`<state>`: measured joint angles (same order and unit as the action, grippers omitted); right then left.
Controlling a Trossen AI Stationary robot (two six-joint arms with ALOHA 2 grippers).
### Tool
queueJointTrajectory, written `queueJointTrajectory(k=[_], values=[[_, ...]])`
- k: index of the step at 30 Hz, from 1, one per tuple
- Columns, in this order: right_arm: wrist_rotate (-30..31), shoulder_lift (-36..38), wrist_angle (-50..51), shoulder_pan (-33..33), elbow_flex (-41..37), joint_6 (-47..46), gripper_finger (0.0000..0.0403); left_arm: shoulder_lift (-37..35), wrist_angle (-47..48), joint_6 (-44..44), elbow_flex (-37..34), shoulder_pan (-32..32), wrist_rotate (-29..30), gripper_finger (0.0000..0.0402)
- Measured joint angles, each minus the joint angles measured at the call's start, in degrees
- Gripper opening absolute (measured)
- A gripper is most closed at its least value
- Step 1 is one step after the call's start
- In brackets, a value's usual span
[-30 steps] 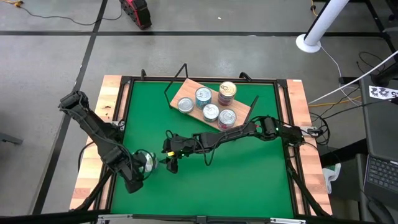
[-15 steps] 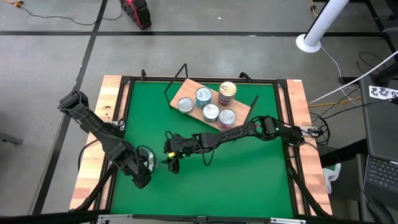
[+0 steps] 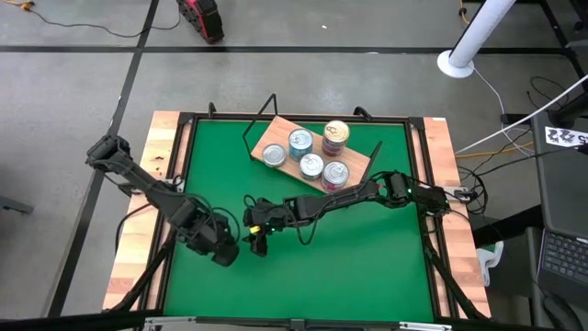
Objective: Stack canned seafood by type on shelf
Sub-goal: Stack the light green tuna can on top of the light green tuna can on the shelf
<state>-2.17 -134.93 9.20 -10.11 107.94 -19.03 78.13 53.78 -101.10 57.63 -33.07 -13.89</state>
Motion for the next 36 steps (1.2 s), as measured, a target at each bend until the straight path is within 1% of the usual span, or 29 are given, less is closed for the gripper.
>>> queueJointTrajectory(k=[10,16,23,28,32,36], values=[[0.0,0.0,1.8,0.0,0.0,0.0,0.0241,0.0,1.7,-0.6,0.0,3.7,0.4,0.0249],[0.0,0.0,2.5,0.0,0.0,0.0,0.0241,0.0,1.9,-0.6,0.0,5.3,3.1,0.0249],[0.0,0.0,3.7,0.0,0.0,0.0,0.0241,0.0,4.6,-0.9,0.0,6.8,5.3,0.0249],[0.0,0.0,4.4,0.0,0.0,0.0,0.0241,0.0,4.3,-1.5,0.0,7.4,7.7,0.0249],[0.0,0.0,4.5,0.0,0.0,0.1,0.0241,0.0,4.3,0.0,0.0,7.4,10.1,0.0249],[0.0,0.0,4.9,0.0,0.0,1.1,0.0241,0.0,4.3,3.6,0.0,7.4,11.0,0.0249]])
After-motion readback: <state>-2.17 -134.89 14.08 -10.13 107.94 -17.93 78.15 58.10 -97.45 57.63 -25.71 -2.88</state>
